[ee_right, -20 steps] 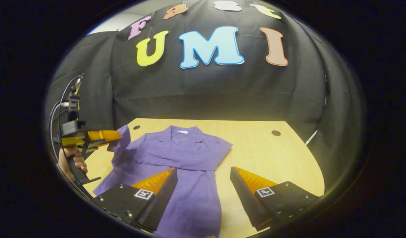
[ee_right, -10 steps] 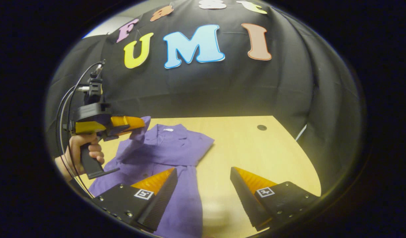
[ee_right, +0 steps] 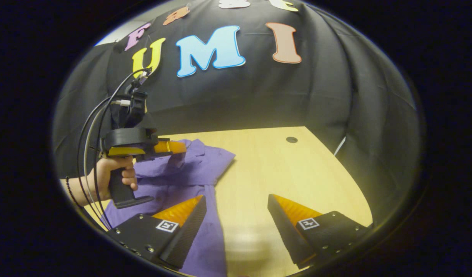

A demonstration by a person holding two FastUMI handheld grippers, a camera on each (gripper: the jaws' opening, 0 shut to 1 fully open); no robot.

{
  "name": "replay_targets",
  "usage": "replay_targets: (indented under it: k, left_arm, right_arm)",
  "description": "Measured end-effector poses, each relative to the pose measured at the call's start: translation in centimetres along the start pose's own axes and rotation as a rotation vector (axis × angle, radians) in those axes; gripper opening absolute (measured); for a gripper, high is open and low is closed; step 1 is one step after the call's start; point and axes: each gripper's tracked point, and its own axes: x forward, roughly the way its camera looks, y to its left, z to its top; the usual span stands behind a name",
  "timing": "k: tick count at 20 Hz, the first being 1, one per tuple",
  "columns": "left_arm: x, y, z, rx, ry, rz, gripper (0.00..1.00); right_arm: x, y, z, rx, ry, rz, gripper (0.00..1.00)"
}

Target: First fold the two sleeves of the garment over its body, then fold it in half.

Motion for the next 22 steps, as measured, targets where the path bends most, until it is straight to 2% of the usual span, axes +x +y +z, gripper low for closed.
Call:
replay_targets:
  k: [5,7,9,11,12,13,16,17,18,19,22]
  left_arm:
    - [1.1,0.7,-2.3,0.072,0.082,0.008,0.07]
    - [0.5,0.8,-2.2,0.1,0.073,-0.002,0.1]
    - [0.0,1.1,-2.2,0.124,0.068,-0.012,0.17]
    - [-1.1,1.1,-2.5,0.12,0.072,-0.034,0.19]
    - [-1.4,1.3,-2.4,0.112,0.07,-0.045,0.36]
    - [-2.0,1.6,-2.4,0.106,0.065,-0.052,0.39]
    - [-4.4,3.2,-2.5,0.097,0.048,-0.047,0.9]
    - [-5.4,4.0,-2.4,0.097,0.041,-0.042,0.9]
    - [-6.5,4.9,-2.5,0.1,0.034,-0.035,0.77]
    - [-7.7,5.7,-2.4,0.106,0.026,-0.027,0.84]
    - [-11.9,8.8,-2.4,0.133,-0.002,0.002,0.84]
  right_arm:
    - [-0.8,0.7,-0.5,0.029,0.001,-0.042,0.96]
    - [-1.1,0.8,-0.8,0.022,0.007,-0.057,0.96]
    - [-1.6,1.2,-0.8,0.033,0.004,-0.069,0.96]
    - [-1.9,1.7,-0.9,0.043,0.001,-0.079,0.96]
    - [-2.1,1.9,-1.0,0.043,0.001,-0.085,0.96]
    - [-2.3,2.0,-1.2,0.039,0.0,-0.092,0.96]
    - [-2.9,2.8,-1.7,0.026,-0.003,-0.107,0.96]
    - [-3.1,3.0,-2.0,0.022,-0.005,-0.113,0.96]
    - [-3.2,3.4,-2.2,0.025,-0.004,-0.113,0.96]
    - [-3.4,3.9,-2.6,0.028,-0.003,-0.11,0.96]
    - [-3.7,5.1,-4.1,0.013,0.016,-0.111,0.96]
